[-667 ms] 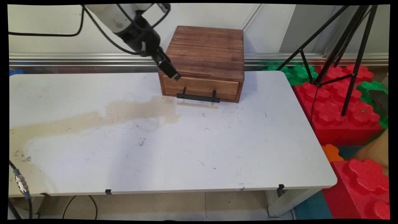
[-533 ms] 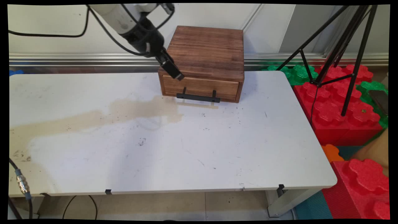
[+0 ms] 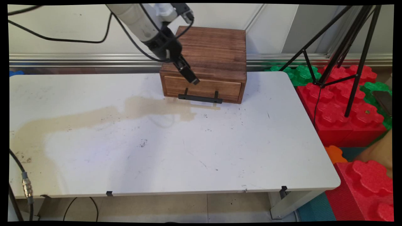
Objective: Open the drawer
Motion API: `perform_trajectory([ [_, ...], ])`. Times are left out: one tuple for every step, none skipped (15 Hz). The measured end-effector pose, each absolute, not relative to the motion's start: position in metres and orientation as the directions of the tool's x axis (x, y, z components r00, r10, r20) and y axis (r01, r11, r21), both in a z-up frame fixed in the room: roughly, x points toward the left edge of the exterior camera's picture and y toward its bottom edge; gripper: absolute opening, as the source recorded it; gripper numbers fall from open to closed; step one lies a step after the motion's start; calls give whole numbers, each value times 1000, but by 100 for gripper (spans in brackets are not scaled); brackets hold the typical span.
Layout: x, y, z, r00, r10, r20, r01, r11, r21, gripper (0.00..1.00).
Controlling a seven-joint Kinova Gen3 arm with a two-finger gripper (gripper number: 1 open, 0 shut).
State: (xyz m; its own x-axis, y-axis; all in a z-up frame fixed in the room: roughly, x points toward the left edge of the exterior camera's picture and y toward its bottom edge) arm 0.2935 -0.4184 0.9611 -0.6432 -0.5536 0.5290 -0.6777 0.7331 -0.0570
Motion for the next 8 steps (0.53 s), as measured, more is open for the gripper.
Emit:
perform_trajectory([
  [291,-422,958,-645,-552,529,-674,736,-54,100],
  [286,-427,953,-648,-549,528,-669,742,-51,100],
  [283,-430,950,-651,-547,527,-665,745,-48,100],
  [279,-434,945,-655,-544,525,-659,751,-45,100],
  [277,-437,942,-658,-541,523,-655,754,-43,100],
  [273,-441,937,-663,-538,520,-649,760,-41,100],
  [270,-443,934,-668,-535,517,-643,764,-40,100],
  [267,-447,929,-675,-531,513,-635,771,-38,100],
])
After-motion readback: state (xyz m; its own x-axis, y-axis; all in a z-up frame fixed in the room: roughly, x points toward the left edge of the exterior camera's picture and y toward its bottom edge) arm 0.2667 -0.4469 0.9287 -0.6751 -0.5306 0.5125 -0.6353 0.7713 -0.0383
